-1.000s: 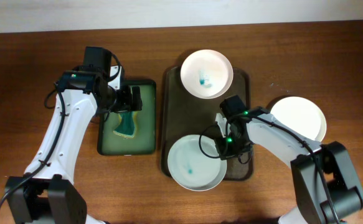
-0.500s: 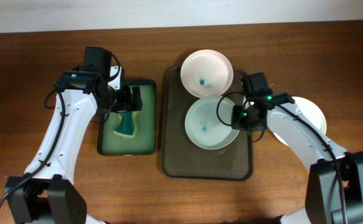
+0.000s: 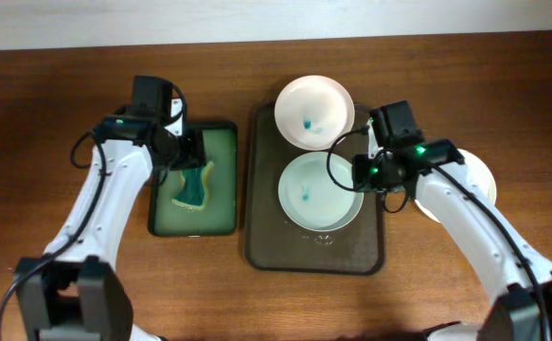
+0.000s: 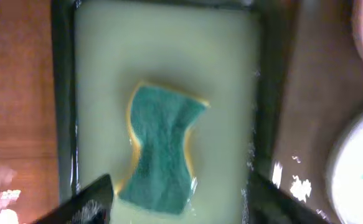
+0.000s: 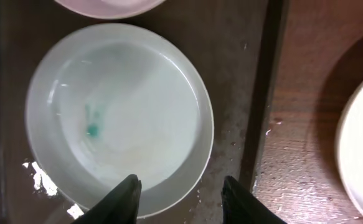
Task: Clean dirty plates on tray and stack at the side
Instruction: 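Grasp the bottom plate rim with the right gripper, then pick up the sponge from the water tray with the left gripper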
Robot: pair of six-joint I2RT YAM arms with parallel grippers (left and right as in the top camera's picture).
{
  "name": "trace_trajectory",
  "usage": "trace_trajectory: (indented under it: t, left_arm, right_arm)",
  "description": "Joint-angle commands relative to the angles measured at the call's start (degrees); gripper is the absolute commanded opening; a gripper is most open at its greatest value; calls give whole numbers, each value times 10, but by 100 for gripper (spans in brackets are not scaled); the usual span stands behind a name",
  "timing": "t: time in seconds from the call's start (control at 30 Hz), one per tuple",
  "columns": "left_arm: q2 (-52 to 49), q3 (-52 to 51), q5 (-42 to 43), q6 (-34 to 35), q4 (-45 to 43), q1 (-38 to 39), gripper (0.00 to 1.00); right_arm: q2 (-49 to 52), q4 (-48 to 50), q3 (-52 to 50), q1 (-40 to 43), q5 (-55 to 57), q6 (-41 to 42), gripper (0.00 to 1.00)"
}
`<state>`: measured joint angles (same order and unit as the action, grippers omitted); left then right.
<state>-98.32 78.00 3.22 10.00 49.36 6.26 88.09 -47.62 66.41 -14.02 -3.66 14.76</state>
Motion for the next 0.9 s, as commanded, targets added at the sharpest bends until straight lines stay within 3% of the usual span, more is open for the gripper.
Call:
trace_trajectory:
  t: [0.0, 0.1, 0.2, 0.23, 0.3, 0.57, 0.63, 0.77, 0.87]
  left_arm:
    - [-51, -71, -20, -5, -56, 0, 56]
    - [-103, -87, -19, -5, -80, 0, 39]
    - [-151, -87, -19, -5, -100, 0, 35]
    - [-167, -87, -19, -5, -102, 0, 27]
    - [-191, -86, -5, -5, -98, 0, 0]
    - [-116, -4, 23, -5, -21, 0, 0]
    - [-94, 25, 24, -5, 10, 0, 0]
    - [-71, 67, 25, -12, 50, 22, 0]
    - [-71, 109, 25, -13, 68, 81, 0]
  right_arm:
    - [-5, -10, 9, 2, 9, -10, 44]
    - [-5, -17, 9, 2, 9, -10, 45]
    - [-5, -16, 9, 2, 9, -10, 45]
    - [-5, -17, 9, 2, 9, -10, 45]
    - [-5, -24, 9, 2, 7, -10, 45]
    - [3, -38, 9, 16, 14, 21, 44]
    - [23, -45, 9, 38, 7, 20, 35]
    - [90, -37, 8, 76, -89, -49, 33]
    - [150, -5, 8, 77, -103, -55, 33]
